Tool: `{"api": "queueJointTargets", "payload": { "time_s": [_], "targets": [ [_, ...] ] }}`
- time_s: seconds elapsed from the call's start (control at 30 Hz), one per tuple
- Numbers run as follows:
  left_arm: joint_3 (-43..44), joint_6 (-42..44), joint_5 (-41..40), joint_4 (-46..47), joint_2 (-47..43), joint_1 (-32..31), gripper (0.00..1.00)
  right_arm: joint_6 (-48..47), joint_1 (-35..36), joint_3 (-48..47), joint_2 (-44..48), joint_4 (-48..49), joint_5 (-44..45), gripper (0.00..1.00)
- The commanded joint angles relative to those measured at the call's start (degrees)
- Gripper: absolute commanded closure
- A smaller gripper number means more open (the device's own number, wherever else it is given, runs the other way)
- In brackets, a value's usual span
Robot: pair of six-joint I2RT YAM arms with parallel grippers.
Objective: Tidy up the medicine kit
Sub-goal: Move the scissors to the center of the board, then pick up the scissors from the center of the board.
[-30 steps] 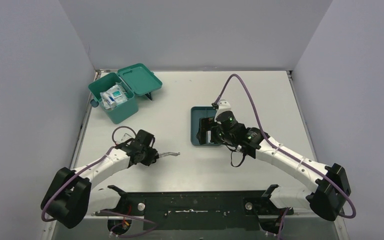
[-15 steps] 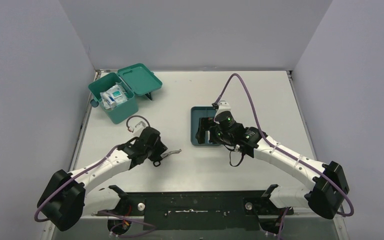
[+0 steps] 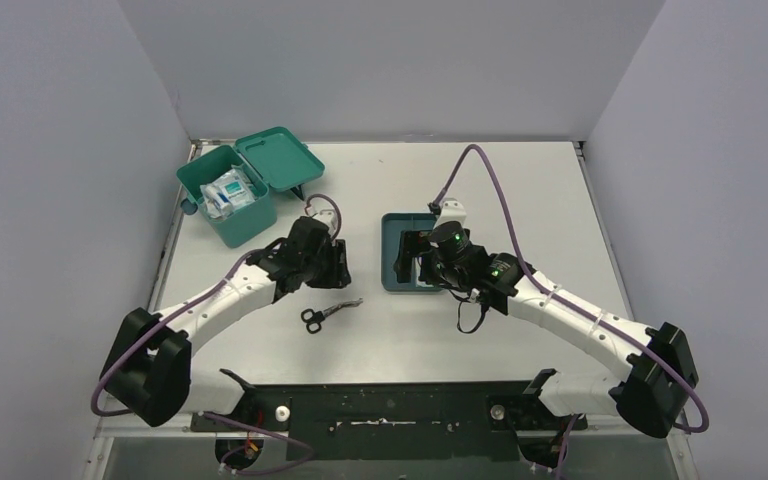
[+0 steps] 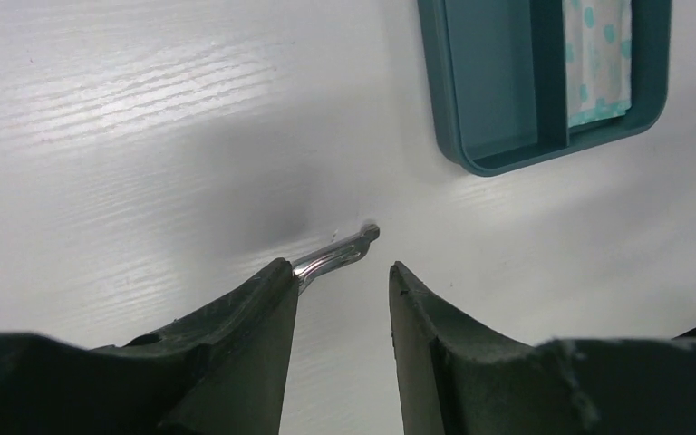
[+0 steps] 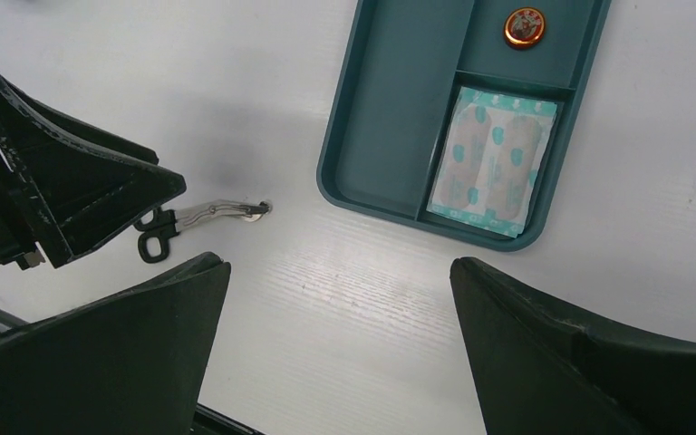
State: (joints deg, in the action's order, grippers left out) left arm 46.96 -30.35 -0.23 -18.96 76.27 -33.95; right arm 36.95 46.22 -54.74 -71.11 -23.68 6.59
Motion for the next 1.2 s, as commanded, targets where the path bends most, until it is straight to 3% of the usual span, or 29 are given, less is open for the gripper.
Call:
{"api": "queueJointTargets", "payload": {
  "time_s": [0.0, 0.27, 0.6, 1.0, 1.17],
  "targets": [
    [2.01, 9.86, 7.54, -5.90, 2.64, 2.82, 0.60, 1.28, 0.47, -2.56, 1.60, 0.81, 3.87, 0.01],
    [0.65, 12.68, 11.95, -7.18, 6.19, 4.14, 0.56, 1.76, 0.45, 0.89, 5.13, 5.23, 2.29, 0.00],
    [-2.30, 10.07, 16.05, -2.09, 11.43, 3.94, 0.54, 2.74, 0.10, 4.66, 11.15, 6.04, 8.93, 0.00],
    [-7.32, 0.16, 21.15, 8.31, 6.77, 2.53, 0.62, 2.69, -0.15, 6.84, 12.22, 8.20, 5.45, 0.00],
    [-7.37, -2.89, 16.49, 8.04, 1.54, 4.38, 0.61, 2.58, -0.15, 8.83, 10.03, 11.75, -0.30, 0.10]
  ]
}}
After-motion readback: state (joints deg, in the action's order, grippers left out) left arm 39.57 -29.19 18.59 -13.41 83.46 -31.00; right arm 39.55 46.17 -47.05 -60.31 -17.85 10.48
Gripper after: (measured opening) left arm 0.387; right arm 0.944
